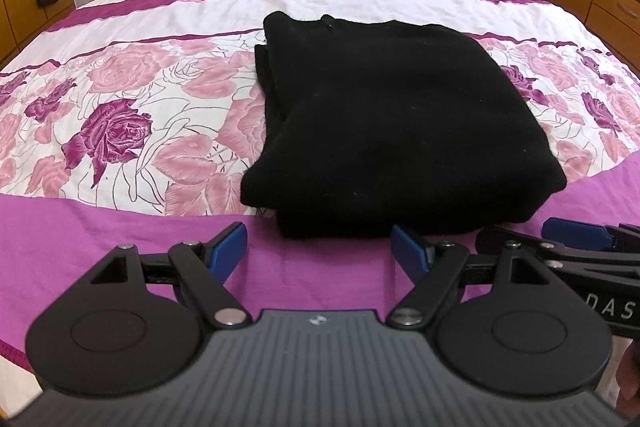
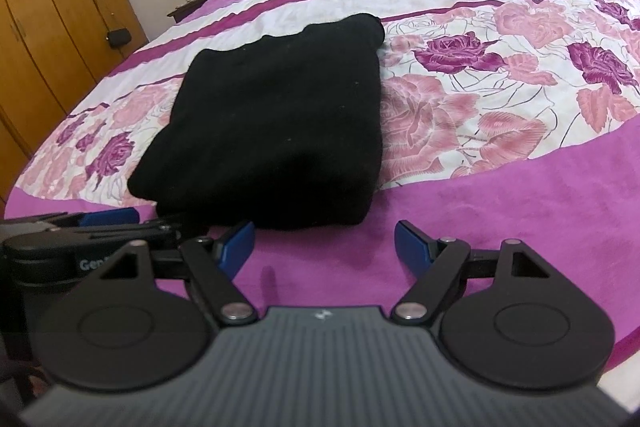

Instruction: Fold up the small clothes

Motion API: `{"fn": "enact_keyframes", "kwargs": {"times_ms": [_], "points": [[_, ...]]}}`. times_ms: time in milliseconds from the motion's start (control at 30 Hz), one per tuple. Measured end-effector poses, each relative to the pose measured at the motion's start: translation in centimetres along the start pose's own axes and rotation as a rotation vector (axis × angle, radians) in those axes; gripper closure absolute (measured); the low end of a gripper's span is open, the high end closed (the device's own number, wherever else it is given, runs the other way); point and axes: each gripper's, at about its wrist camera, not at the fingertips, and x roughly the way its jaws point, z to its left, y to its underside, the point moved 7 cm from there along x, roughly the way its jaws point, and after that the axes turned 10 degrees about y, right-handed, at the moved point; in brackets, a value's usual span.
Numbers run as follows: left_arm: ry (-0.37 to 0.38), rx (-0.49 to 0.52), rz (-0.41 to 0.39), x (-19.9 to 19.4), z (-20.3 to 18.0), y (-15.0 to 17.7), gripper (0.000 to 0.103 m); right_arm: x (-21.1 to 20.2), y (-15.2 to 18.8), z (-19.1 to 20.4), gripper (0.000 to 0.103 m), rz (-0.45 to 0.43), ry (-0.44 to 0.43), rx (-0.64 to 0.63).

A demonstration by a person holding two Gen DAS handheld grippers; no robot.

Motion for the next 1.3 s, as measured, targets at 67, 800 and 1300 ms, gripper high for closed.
{"fn": "enact_keyframes", "kwargs": {"times_ms": [67,800,1300], "points": [[0.000,-0.001,0.004,0.08,0.03,0.06,0.020,0.02,0.03,0.04,0.024,0.002,-0.002,-0.001],[-0.004,-0.001,0.009,0.22,0.12,0.11,0.020,-0.04,0.08,0.12,0.024,0.006,-0.009,0.005],[-0.005,0.000,0.009,0.31,0.14,0.06,0.020,-0.01,0.06,0.12,0.025,0.007,-0.009,0.006]]}}
